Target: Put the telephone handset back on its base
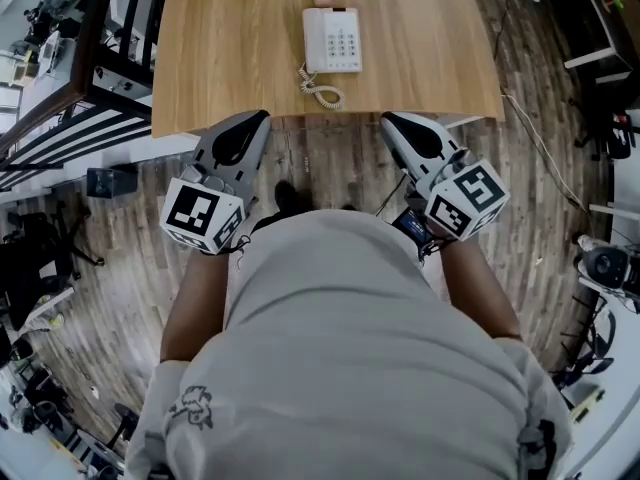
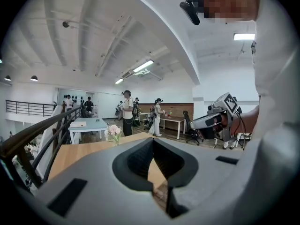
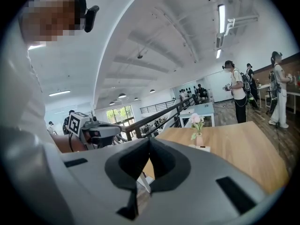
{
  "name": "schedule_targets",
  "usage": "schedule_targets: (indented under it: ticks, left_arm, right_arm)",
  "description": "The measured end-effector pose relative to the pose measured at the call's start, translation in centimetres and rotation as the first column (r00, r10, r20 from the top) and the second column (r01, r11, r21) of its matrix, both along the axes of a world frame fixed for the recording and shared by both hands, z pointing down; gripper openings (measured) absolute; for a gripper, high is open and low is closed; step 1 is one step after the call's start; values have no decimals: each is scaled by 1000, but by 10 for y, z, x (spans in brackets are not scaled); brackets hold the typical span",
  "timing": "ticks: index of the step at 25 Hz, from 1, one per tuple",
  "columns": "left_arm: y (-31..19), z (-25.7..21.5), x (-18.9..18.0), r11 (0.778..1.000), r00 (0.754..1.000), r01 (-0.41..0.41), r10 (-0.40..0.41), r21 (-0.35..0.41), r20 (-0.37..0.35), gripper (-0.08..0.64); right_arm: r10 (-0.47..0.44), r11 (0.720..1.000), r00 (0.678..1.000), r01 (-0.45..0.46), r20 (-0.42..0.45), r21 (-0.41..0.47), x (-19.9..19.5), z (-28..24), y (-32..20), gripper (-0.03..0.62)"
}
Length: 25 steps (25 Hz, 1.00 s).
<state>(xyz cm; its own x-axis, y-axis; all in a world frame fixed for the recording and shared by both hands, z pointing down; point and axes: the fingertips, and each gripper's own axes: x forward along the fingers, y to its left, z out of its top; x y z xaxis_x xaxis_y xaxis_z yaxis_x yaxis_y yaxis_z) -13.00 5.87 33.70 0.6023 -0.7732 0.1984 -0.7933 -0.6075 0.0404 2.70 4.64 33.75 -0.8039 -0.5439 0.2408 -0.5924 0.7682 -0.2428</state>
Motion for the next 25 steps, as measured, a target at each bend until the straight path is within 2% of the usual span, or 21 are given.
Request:
schedule_targets:
  ticks: [11,25]
  left_arm:
    - [52,6,61,998,998,56,-56,-11,-5,6]
    - [84,11,83,997,997,78,-78,-8,-19,6]
  right_arm:
    - [-92,994,995,95,-38,63,52,9,56,6]
    - [-72,994,996,76,-42,84,87,9,86,6]
